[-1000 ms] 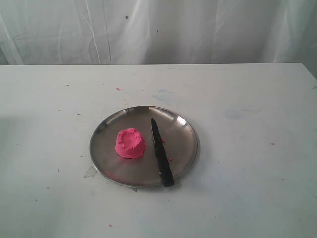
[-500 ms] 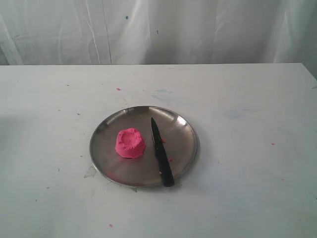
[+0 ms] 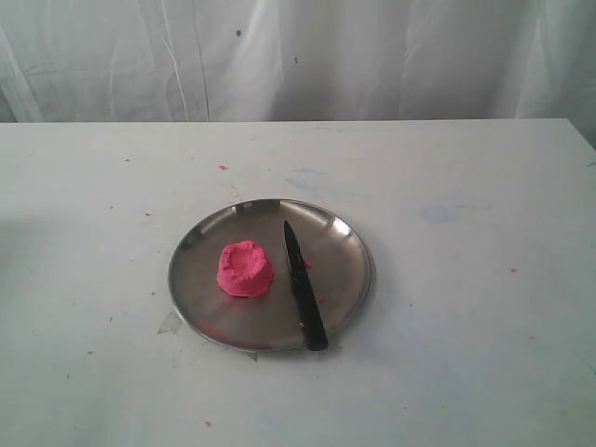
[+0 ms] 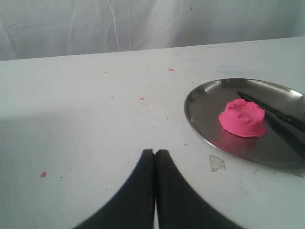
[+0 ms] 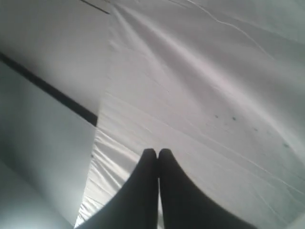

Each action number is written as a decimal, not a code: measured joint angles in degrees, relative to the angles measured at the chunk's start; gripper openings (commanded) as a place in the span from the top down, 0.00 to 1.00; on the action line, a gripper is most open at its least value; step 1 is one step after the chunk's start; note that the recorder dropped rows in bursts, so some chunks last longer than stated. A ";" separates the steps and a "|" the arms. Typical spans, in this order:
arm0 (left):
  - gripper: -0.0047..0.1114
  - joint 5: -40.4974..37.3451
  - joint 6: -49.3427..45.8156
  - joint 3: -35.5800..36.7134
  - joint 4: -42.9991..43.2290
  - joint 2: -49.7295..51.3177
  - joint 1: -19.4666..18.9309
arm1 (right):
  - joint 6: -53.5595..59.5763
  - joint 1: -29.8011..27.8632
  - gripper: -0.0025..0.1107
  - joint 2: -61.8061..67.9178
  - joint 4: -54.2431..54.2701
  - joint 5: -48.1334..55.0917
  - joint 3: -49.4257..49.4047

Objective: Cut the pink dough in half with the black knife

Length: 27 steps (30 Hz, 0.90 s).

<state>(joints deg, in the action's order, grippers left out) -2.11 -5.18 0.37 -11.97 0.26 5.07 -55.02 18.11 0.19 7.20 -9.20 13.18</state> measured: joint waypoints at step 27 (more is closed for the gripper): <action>0.96 0.00 0.00 0.00 0.00 0.00 0.00 | -13.06 0.75 0.98 11.79 -69.91 -7.63 28.02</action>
<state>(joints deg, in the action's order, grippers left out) -2.11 -5.18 0.37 -11.97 0.26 5.07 -68.09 18.85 11.98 -62.71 -16.83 41.20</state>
